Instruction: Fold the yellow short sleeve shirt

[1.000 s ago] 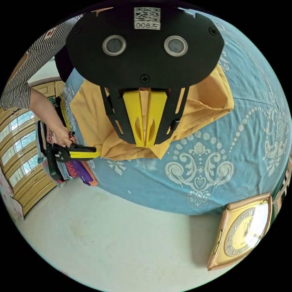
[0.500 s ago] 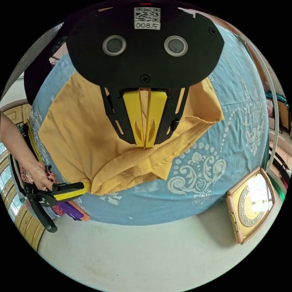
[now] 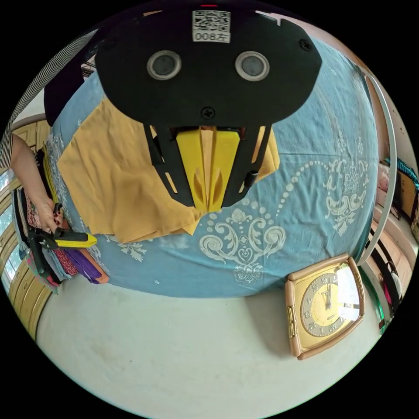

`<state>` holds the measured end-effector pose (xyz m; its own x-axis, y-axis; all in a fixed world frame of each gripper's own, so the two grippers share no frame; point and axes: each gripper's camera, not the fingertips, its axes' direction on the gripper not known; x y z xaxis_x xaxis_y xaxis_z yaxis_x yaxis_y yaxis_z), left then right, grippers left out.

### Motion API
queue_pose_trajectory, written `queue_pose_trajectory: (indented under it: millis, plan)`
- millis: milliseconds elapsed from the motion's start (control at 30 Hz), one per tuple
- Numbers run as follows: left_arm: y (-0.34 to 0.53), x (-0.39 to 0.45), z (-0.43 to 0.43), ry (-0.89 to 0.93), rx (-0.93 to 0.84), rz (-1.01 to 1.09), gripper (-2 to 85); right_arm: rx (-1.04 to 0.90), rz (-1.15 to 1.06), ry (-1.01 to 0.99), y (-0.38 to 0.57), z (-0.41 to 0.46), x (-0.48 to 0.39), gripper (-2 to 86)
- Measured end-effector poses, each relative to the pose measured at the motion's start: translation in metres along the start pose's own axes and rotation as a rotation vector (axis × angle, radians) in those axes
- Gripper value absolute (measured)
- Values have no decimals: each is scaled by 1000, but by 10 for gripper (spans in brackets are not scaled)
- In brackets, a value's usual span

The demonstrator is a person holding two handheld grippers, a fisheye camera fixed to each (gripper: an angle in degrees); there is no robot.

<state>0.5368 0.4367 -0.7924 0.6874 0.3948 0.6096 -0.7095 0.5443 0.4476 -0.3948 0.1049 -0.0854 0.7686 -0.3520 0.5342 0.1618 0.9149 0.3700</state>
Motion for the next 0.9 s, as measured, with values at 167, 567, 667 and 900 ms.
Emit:
queue_pose_trajectory:
  millis: [167,567,667,900]
  plan:
    - [33,-31,12,-35,-98,-87,2,50,105,-51,41,-21,32,38]
    - [95,-93,-25,56,-13,-306,4,12,276,-104,95,-34,94,12]
    - [114,-108,-17,77,-79,-366,4,39,344,-167,136,-58,99,22]
    - [134,-121,-23,113,-64,-402,5,-30,408,-228,211,-84,76,37]
